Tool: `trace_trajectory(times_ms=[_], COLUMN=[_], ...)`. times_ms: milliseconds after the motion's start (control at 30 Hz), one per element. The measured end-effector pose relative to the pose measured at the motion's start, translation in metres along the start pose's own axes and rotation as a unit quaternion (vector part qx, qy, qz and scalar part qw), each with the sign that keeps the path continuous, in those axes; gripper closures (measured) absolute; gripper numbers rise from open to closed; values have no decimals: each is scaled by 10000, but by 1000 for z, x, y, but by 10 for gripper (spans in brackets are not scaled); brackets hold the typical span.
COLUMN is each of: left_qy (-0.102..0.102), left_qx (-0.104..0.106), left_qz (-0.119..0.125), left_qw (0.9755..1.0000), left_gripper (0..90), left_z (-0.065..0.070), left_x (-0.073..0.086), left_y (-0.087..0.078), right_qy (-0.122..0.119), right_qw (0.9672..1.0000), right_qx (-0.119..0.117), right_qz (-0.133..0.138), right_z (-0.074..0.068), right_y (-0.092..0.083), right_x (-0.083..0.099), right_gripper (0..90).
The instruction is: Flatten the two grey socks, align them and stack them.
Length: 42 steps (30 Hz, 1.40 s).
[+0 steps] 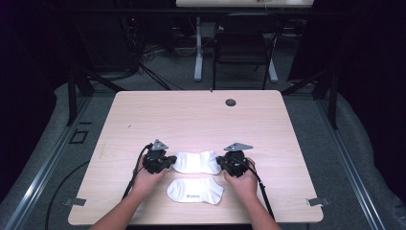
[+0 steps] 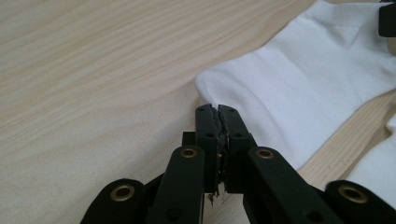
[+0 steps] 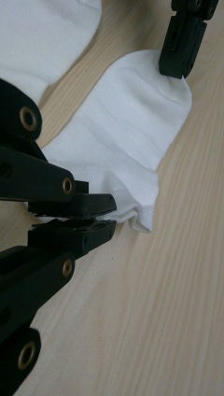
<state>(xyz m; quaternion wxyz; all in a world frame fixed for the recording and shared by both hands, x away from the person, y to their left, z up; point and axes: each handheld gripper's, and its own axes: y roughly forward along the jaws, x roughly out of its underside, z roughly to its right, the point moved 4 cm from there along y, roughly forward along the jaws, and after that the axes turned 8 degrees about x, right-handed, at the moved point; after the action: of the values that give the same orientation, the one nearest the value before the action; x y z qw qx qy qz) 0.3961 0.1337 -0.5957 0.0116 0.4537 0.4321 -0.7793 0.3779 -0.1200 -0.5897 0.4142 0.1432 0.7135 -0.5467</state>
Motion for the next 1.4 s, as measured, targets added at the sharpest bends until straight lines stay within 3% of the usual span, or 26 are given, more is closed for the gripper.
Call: trace_trajectory(times_ms=[500,733,967,1200,1400], left_qy=[61,100,127,210,120], left_qx=[170,284,399,465,581], left_qz=[244,348,439,398,438], left_qw=[9995,9989,9982,9979,9973], left_gripper=[880,880,881,881,882], left_z=[10,19,33,46,53], left_x=[-7,-5,1,9,18], left_y=[-26,-42,-58,-70,-76], right_qy=[5,-86,-63,-205,-299], right_qw=[9996,9996,9995,9991,9986], right_qx=[-125,-150,-251,-330,-389], right_qz=[240,225,155,182,207], right_z=[-10,-16,-21,-32,-42], right_y=[-23,-36,-51,-72,-85], right_x=[-13,-12,-12,-7,0], right_gripper=[862,862,861,862,862])
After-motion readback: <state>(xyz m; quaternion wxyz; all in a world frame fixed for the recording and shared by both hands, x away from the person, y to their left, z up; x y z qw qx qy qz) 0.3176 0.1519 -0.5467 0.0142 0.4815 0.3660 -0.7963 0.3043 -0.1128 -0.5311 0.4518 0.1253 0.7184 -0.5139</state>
